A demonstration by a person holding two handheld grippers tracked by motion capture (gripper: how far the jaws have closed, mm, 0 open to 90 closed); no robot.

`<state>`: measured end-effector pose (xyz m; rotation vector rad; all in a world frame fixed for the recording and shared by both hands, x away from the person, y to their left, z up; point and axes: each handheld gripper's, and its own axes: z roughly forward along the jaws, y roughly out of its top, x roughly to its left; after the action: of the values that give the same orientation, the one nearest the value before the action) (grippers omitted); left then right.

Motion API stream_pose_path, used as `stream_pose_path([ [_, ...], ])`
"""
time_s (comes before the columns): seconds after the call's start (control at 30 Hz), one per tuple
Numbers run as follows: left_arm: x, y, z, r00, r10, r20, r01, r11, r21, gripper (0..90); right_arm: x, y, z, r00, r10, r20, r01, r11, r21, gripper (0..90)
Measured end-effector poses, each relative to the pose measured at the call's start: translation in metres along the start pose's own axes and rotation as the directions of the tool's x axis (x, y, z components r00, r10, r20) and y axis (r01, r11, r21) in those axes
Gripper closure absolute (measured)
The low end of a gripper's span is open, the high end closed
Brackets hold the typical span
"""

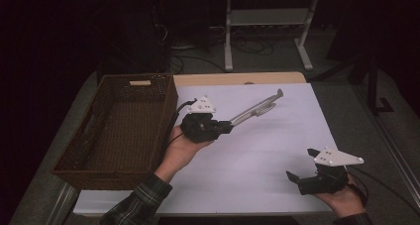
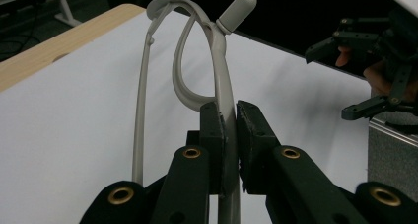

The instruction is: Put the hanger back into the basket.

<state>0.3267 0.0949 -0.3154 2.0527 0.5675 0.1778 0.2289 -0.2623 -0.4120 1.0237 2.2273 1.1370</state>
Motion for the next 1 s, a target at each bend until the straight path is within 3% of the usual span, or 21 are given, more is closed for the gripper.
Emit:
stream_pose_path([
  [0.23, 0.009, 0.009, -0.021, 0.9999, -0.011, -0.005, 0.011, 0.9999, -0.003, 82.7, 0.000, 0.001, 0.000, 1.0000, -0.003, -0.002, 0.003, 1.000, -0.009, 0.0],
  [0.6, 0.025, 0.013, -0.058, 0.9984, -0.027, -0.049, 0.025, 0.9994, -0.025, 82.6, 0.000, 0.002, 0.001, 0.9999, 0.000, -0.014, 0.000, 1.000, -0.013, 0.0],
  [0.8, 0.038, 0.010, -0.079, 0.9957, -0.043, -0.083, 0.040, 0.9983, -0.043, 82.6, 0.001, 0.002, 0.002, 0.9999, -0.004, -0.017, 0.004, 1.000, -0.012, 0.0],
  [1.0, 0.046, 0.005, -0.104, 0.9890, -0.055, -0.137, 0.047, 0.9968, -0.064, 82.6, 0.001, 0.003, 0.005, 0.9998, -0.004, -0.019, 0.003, 1.000, -0.011, 0.0],
])
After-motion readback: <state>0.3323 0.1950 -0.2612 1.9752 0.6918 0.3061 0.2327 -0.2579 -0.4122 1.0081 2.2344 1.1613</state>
